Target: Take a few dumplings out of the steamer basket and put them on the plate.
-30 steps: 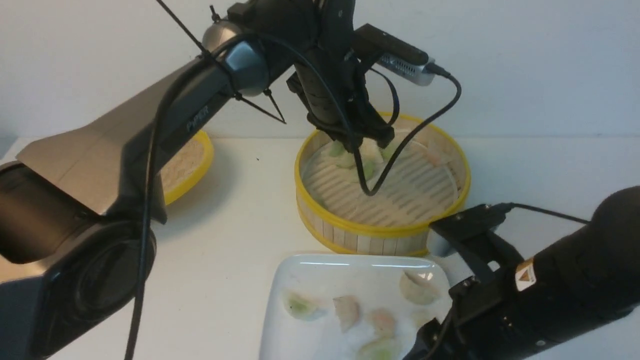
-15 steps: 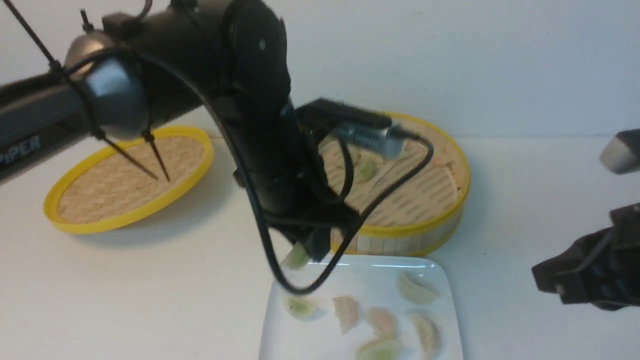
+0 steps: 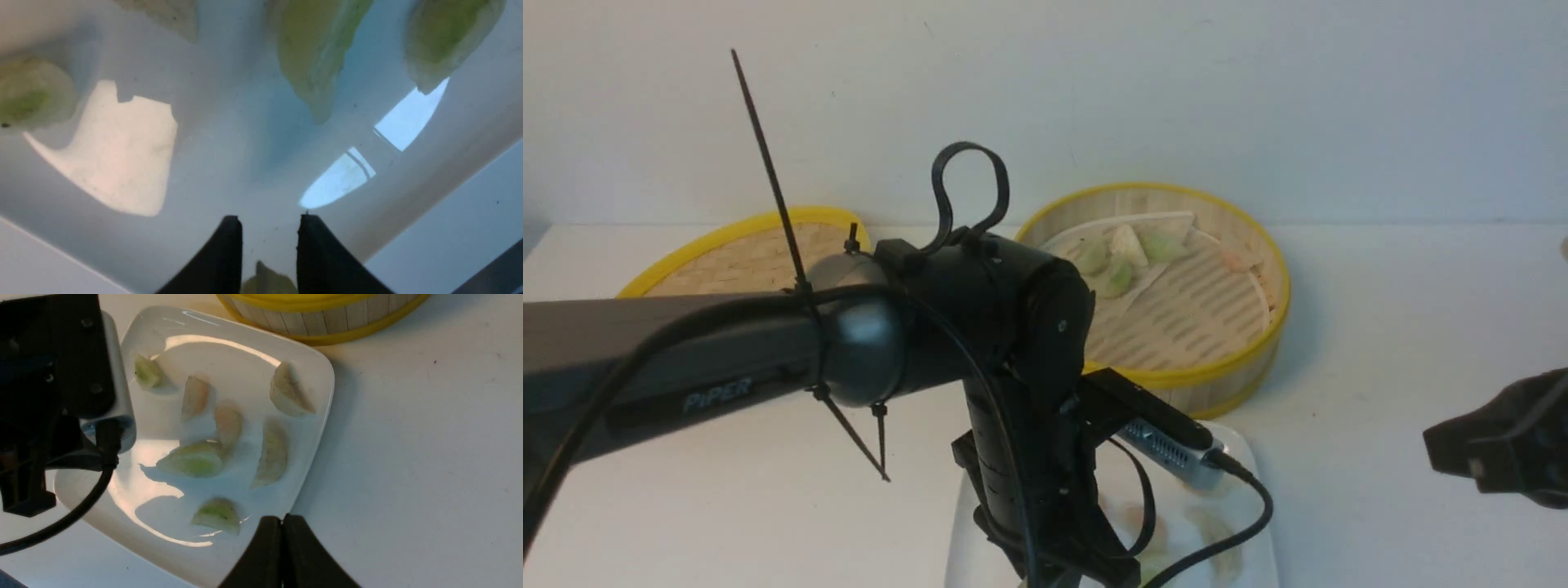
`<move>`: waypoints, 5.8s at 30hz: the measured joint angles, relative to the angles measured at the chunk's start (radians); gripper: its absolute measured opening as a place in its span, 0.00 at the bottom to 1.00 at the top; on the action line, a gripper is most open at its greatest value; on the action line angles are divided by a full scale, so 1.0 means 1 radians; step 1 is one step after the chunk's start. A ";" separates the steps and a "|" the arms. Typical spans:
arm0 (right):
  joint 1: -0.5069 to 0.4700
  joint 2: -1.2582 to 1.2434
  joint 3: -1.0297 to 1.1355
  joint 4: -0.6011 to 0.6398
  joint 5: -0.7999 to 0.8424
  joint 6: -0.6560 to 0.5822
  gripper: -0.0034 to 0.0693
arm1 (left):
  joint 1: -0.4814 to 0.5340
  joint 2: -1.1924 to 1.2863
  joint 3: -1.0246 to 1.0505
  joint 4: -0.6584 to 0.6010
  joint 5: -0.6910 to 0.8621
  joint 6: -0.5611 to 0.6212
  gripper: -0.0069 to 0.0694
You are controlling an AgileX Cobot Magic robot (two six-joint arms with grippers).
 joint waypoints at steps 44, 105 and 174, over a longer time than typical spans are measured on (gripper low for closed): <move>0.000 0.000 0.000 -0.004 0.084 -0.050 0.03 | 0.203 0.621 -1.020 0.215 -0.181 -0.028 0.57; 0.000 -0.162 0.000 -0.004 0.060 -0.039 0.03 | 0.067 0.029 -0.103 0.086 0.088 -0.133 0.28; 0.000 -0.998 0.380 -0.098 -0.931 0.201 0.03 | 0.073 -1.250 0.637 0.222 -0.530 -0.237 0.08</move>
